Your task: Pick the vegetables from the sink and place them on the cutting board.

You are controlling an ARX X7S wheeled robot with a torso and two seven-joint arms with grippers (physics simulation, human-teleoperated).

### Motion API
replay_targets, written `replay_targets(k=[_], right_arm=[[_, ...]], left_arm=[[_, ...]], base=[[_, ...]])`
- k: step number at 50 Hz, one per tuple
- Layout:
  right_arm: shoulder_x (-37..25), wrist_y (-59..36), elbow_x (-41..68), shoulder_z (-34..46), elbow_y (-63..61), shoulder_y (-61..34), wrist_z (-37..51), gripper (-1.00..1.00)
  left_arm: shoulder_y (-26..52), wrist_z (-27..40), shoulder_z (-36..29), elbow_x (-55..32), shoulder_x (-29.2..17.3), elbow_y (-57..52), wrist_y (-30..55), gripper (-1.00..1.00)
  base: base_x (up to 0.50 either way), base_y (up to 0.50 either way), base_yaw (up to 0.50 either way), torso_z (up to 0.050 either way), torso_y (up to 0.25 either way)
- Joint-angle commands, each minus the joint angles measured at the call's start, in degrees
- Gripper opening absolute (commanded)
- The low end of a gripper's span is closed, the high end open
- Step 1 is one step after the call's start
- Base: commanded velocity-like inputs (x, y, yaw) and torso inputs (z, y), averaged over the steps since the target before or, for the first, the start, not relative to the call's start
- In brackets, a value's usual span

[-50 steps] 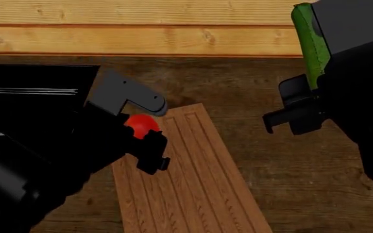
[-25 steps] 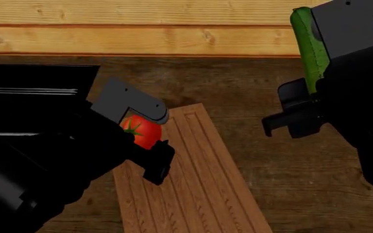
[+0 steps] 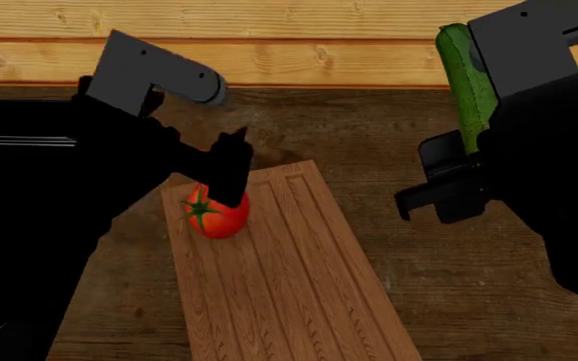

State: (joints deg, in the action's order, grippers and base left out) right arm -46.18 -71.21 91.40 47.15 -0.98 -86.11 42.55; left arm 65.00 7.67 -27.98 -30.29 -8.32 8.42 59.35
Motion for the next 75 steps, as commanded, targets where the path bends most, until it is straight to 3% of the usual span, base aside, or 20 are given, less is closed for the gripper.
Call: replay_targets(k=[1,7,20,37,46,56,75], right_arm=[[4.9,-4.9,2.4,0.3,4.8,-2.5,-0.1,-1.00],[8.8,-6.0,17.8,0.0,12.2,-4.6,8.1,-1.00],[13.1,-8.5,30.0,4.0,20.7,-9.4,12.0,-1.00],[18.3,-10.3,34.0,9.3,28.1,-10.1,11.0,-1.00],[17.3,-9.1,38.0,10.8,25.9,-7.8,12.9,-1.00],[18.5,-9.3,33.2,11.1,28.5,-5.8,8.8,-1.00],[18.6,-8.7,35.0,13.1,26.5,-1.3,7.7,-1.00]], left_arm=[[-0.2,0.5,7.2,-2.0,0.1,-4.9,-1.9,1.00],[-1.0,1.9,10.6,-2.9,-0.4,-5.6,-3.2,1.00],[-2.2,4.4,13.4,-3.1,-1.8,-6.2,-4.0,1.00],[-4.1,5.0,11.4,-1.2,-3.5,-8.1,-6.8,1.00],[-4.6,5.3,11.3,-2.0,-3.6,-9.3,-5.9,1.00],[-5.0,5.6,11.4,-2.3,-3.9,-9.4,-6.1,1.00],[-5.8,6.0,10.9,-2.3,-3.3,-7.8,-7.5,1.00]], base=[[0.00,0.00,0.00,0.000,0.000],[0.00,0.00,0.00,0.000,0.000],[0.00,0.00,0.00,0.000,0.000],[0.00,0.00,0.00,0.000,0.001],[0.00,0.00,0.00,0.000,0.000],[0.00,0.00,0.00,0.000,0.000],[0.00,0.00,0.00,0.001,0.000]])
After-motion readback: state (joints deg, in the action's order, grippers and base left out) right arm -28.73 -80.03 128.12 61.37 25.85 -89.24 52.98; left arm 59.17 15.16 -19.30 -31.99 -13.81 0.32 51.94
